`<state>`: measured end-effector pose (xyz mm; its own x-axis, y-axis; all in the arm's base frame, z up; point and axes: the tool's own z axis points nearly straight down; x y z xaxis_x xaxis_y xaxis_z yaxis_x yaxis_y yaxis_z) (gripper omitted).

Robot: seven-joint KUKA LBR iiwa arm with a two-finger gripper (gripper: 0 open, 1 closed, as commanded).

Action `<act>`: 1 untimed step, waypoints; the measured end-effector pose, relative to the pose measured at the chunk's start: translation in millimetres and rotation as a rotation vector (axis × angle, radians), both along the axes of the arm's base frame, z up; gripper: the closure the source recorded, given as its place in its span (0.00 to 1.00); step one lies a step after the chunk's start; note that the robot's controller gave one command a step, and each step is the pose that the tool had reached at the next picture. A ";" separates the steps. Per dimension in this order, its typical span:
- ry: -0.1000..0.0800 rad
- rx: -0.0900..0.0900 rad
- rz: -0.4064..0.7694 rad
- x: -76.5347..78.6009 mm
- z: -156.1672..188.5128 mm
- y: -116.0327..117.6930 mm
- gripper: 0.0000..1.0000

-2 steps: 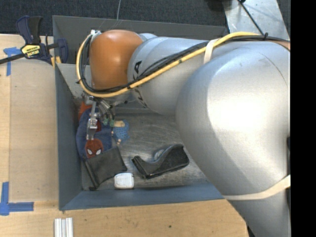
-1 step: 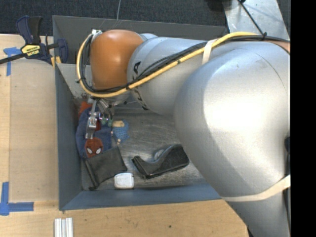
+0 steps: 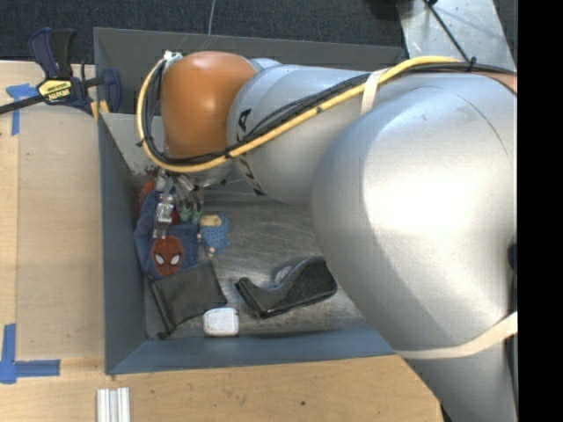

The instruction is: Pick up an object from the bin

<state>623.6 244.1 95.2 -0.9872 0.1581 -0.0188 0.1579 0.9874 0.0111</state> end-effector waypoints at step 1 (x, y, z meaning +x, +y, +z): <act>0.013 -0.006 0.000 2.6 38.5 -0.2 1.00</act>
Offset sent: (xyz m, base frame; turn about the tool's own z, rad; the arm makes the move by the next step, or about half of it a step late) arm 0.0001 0.0001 0.0340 -0.0001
